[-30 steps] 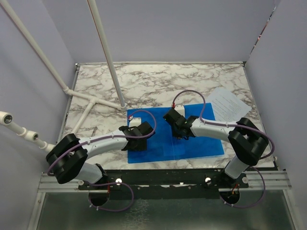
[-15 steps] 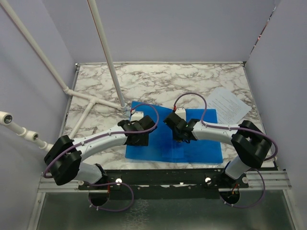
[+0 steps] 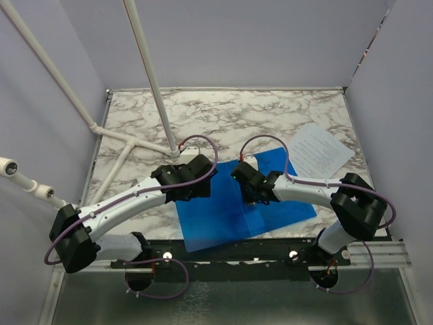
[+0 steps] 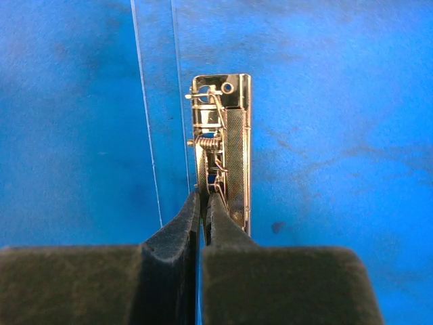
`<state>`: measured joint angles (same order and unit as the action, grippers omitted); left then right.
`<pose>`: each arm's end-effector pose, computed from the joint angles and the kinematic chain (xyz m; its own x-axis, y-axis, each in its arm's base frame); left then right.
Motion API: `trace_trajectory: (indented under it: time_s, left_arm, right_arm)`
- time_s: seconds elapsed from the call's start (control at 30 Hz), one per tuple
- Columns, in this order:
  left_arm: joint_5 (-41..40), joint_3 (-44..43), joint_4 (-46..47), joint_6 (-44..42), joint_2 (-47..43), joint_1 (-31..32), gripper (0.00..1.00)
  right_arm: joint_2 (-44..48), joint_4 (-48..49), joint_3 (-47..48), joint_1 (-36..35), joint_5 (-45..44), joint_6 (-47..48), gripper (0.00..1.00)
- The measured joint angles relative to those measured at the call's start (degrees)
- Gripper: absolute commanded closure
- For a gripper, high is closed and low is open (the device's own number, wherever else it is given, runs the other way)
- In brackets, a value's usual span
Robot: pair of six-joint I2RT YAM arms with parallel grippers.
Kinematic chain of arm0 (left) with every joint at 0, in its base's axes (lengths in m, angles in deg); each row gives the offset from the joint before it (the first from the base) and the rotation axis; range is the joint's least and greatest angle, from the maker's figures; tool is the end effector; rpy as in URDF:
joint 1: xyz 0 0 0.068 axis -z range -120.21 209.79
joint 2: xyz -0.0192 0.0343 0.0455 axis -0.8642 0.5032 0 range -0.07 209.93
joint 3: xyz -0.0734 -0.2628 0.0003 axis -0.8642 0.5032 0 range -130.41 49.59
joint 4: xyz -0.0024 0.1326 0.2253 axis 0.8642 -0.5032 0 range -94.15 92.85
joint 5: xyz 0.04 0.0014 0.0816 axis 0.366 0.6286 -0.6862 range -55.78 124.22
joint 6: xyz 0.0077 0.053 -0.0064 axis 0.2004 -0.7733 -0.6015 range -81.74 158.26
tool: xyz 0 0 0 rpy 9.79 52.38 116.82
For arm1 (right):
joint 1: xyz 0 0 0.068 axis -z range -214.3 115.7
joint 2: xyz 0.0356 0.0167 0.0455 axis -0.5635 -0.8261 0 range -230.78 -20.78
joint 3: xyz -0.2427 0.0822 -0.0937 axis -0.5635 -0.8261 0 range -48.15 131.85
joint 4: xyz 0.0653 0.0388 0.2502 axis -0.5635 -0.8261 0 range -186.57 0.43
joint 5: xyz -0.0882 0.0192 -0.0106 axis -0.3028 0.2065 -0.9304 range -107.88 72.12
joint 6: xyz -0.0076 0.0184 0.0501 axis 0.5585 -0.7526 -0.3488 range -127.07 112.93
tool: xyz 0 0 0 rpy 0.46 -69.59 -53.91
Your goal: Put the files into the folder
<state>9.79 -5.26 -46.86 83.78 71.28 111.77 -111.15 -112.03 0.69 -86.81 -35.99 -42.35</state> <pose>0.1534 -0.1724 0.2543 -0.8334 0.0113 -0.5526 0.0285 0.9993 -0.0226 0.1866 0.2251 0.1631 -0.8342 -0.1855 -0.5194 -0.2319 0.9724 0.0252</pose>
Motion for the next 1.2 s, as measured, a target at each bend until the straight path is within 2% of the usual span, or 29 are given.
trace_trajectory:
  time_s: [0.2,0.37,0.63,0.73,0.83,0.93,1.1,1.2]
  left_arm:
    - [-0.66,-1.84,-1.49,-0.46,-3.74,0.00,0.10]
    - [0.68,0.31,-0.24,-0.55,-4.92,0.00,0.10]
    - [5.84,7.93,5.68,-0.44,2.01,0.44,0.10]
    - [6.05,8.44,7.50,-0.37,4.92,0.66,0.10]
    - [6.03,8.59,9.64,-0.17,7.02,0.66,0.10]
    - [6.03,8.94,11.47,0.07,8.50,0.66,0.11]
    - [6.03,10.71,14.47,0.74,10.49,0.66,0.12]
    - [6.16,12.02,16.09,1.38,11.17,0.63,0.14]
  right_arm:
    - [0.48,1.01,-0.42,-0.48,2.86,1.73,1.00]
    - [0.22,0.85,0.17,-0.48,3.69,1.42,1.00]
    - [-3.48,-0.04,6.21,-0.48,2.80,0.79,0.99]
    - [-3.69,-0.15,7.15,-0.48,2.73,0.81,0.85]
    - [-3.69,-0.24,7.28,-0.48,2.56,0.81,0.67]
    - [-3.67,-0.81,7.34,-0.46,2.16,0.87,0.60]
    - [-1.99,-2.21,7.34,-0.46,1.20,0.87,0.61]
    - [-0.26,-2.73,7.34,-0.46,1.01,0.85,0.70]
